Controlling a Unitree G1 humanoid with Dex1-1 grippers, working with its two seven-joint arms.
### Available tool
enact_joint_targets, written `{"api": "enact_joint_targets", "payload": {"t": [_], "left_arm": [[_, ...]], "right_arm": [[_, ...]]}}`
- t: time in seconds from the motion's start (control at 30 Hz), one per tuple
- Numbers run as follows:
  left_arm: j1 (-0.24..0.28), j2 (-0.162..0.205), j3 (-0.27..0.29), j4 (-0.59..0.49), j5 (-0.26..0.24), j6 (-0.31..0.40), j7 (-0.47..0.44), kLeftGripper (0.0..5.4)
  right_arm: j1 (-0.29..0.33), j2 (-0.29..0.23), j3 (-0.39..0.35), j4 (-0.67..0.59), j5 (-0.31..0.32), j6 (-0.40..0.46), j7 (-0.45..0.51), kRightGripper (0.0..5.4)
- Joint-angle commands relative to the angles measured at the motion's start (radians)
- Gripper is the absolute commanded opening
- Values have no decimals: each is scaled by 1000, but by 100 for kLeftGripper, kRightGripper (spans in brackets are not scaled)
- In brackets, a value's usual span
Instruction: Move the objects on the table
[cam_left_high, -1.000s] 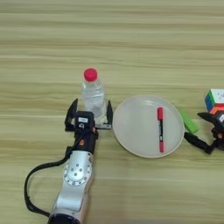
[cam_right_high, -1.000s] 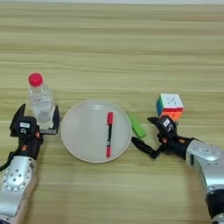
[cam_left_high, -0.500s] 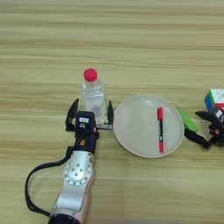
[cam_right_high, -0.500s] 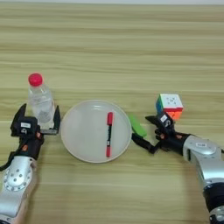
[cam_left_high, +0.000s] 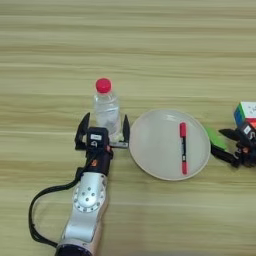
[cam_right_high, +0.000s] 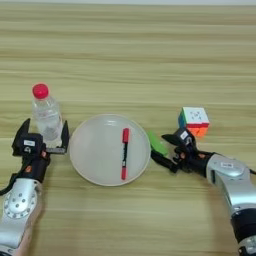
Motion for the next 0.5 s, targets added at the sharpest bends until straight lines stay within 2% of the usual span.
{"api": "enact_joint_targets", "payload": {"t": [0.03,0.5], "left_arm": [[7,-27,-7,-6,4,0,4,540],[8,-28,-7,-9,0,-1,2,540]], "right_arm": [[65,-11,36,43,-74,70,-36,322],[71,-13,43,14,-76,70,-63,205]]}}
